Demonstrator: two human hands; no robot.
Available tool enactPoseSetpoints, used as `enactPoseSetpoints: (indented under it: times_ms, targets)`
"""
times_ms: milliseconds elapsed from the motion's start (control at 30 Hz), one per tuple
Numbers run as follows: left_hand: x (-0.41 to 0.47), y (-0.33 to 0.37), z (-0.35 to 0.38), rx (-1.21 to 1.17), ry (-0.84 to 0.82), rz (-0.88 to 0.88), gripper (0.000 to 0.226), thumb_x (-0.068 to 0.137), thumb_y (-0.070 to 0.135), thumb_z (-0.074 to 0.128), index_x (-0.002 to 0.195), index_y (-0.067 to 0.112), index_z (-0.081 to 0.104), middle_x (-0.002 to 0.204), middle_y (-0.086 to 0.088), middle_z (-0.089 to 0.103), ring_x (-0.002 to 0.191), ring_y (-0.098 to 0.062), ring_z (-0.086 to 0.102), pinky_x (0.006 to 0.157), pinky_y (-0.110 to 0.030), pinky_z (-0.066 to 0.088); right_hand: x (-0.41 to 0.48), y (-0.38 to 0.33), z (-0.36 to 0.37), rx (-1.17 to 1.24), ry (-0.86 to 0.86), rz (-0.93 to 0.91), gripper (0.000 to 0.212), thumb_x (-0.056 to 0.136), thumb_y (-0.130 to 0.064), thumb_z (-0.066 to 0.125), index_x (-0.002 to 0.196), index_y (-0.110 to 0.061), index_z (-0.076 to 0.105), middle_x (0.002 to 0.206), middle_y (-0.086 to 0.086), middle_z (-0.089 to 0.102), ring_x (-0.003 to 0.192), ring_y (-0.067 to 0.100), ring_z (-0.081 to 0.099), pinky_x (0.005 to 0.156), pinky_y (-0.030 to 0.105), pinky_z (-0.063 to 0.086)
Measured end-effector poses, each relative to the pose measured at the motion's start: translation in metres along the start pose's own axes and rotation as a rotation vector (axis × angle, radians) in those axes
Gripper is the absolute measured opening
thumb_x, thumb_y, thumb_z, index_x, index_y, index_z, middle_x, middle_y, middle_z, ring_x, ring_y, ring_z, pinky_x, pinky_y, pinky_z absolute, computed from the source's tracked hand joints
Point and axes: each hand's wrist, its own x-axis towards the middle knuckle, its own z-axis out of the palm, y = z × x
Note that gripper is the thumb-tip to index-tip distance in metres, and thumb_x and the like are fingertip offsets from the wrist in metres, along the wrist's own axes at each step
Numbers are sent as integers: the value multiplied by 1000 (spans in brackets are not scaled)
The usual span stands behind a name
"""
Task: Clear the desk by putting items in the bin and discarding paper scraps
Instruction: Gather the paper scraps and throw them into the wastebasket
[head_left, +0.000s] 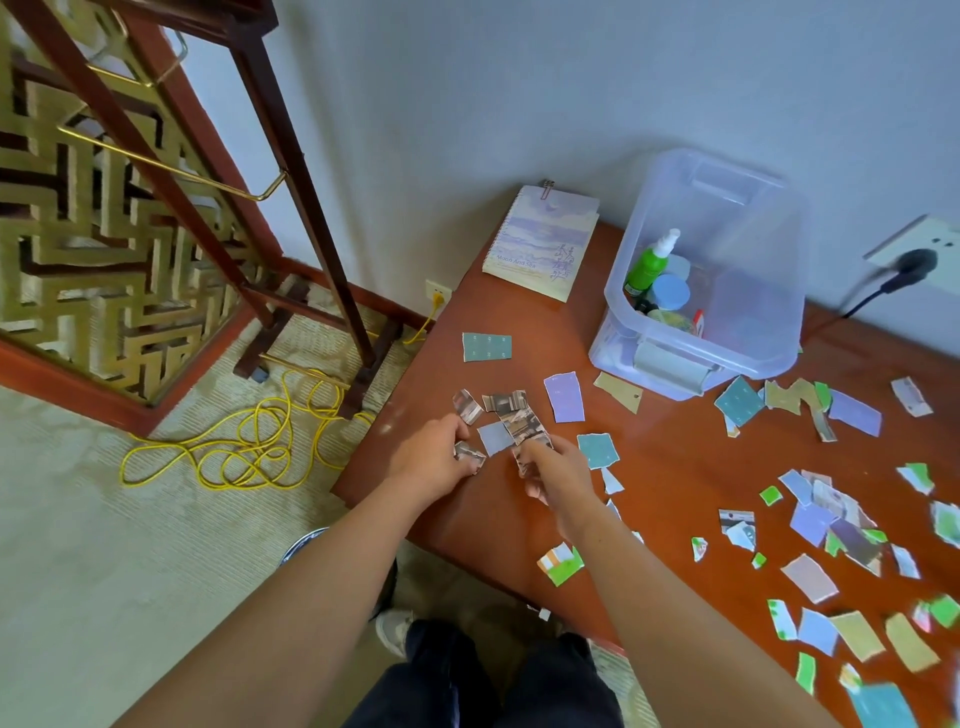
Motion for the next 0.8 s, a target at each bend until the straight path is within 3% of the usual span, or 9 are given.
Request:
enactPoseSetpoints:
  times_ms: [167,300,367,467,533,633,733,800]
  targets:
    - [-4,-3,2,84,30,3,29,81,42,71,89,28,48,100,5,50,83,-20,55,67,-31,41,-1,1,5,169,10,93,16,77,2,49,84,-8,60,91,11,72,80,20,61,58,26,49]
    - [-5,-3,1,81,12,9,25,85,40,66,83,25,48,95,3,51,78,-19,54,66,-32,43,-2,-2,4,173,22,110,17,80,-2,44,91,-6,56,68,10,61,68,20,59,55,27,50]
    - [-3,0,-1,-22,-33,-17,22,89,36,60,79,23,45,86,3,53,74,-17,52,63,-32,39,-1,-6,4,155,8,114,20,82,-2,39,97,-8,52,59,7,55,61,19,58,52,26,49]
    - [4,12,-7,-419,-75,-145,20,89,25,53,73,20,42,72,3,54,65,-17,48,60,-31,36,4,-20,4,123,-31,90,33,84,2,35,108,-10,55,63,10,57,62,20,59,52,25,50]
    - [11,21,-15,-640,-84,-213,15,92,18,48,77,16,45,72,0,60,57,-16,50,53,-27,38,10,-30,5,111,-69,44,42,83,7,34,111,-15,57,74,12,63,70,22,64,56,26,53]
    - [19,31,-27,-860,-81,-282,14,97,8,36,85,11,44,81,-8,63,56,-15,55,45,-22,40,24,-40,8,0,-48,-30,33,88,3,35,100,-18,58,82,7,65,76,20,65,60,27,52]
    - [27,34,-31,-853,-61,-309,17,96,5,30,92,12,45,81,-9,62,59,-15,55,46,-21,43,43,-44,11,-224,-20,-155,16,93,-14,42,88,-20,57,84,2,60,73,15,54,63,27,43]
    - [34,32,-32,-732,-39,-275,17,95,6,34,94,15,49,82,-4,61,61,-12,52,51,-21,39,52,-47,11,-365,-30,-229,14,94,-15,46,93,-20,60,94,-1,63,84,15,58,69,26,43]
